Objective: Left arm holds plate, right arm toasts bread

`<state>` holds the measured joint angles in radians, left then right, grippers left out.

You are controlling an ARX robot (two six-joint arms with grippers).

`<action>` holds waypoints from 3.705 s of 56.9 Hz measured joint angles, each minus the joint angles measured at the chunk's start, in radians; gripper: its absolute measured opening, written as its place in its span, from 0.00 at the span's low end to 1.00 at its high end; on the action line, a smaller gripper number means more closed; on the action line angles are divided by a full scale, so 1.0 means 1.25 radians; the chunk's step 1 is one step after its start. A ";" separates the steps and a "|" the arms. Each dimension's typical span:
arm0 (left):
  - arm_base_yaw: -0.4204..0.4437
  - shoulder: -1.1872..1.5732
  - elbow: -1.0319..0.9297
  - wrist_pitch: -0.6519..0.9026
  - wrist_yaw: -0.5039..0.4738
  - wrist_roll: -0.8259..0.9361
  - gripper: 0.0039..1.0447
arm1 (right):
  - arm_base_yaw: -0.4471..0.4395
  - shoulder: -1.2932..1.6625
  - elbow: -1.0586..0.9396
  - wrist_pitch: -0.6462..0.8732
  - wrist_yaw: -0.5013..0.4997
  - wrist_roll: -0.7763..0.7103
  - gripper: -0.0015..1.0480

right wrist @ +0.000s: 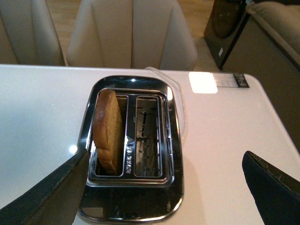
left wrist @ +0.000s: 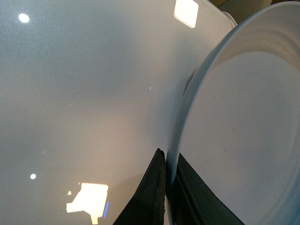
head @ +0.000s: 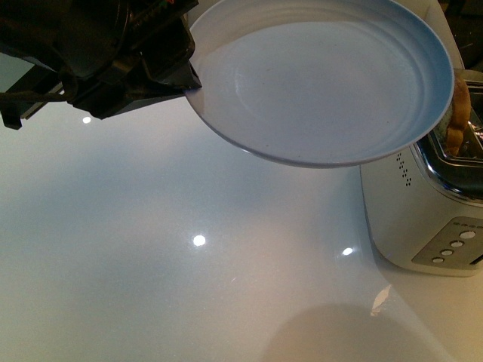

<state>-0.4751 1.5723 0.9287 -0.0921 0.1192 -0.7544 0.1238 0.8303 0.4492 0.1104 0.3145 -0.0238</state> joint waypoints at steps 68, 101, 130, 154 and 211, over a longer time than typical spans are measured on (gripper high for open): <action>0.000 0.000 0.000 0.000 0.001 0.000 0.03 | -0.098 -0.439 -0.344 0.137 -0.250 0.013 0.02; 0.000 0.000 0.000 0.000 0.002 0.000 0.03 | -0.098 -0.658 -0.344 -0.087 -0.250 0.013 0.02; 0.000 0.000 0.000 0.000 0.001 0.000 0.03 | -0.098 -0.659 -0.344 -0.087 -0.250 0.013 0.28; -0.004 -0.004 -0.004 0.038 -0.092 0.061 0.03 | -0.098 -0.659 -0.344 -0.087 -0.250 0.016 0.93; 0.538 0.420 -0.128 0.374 0.154 0.311 0.03 | -0.098 -0.660 -0.344 -0.087 -0.250 0.016 0.91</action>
<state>0.1974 2.0968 0.7689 0.3748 0.3122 -0.3653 0.0017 0.0055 0.0193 0.0017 0.0021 -0.0040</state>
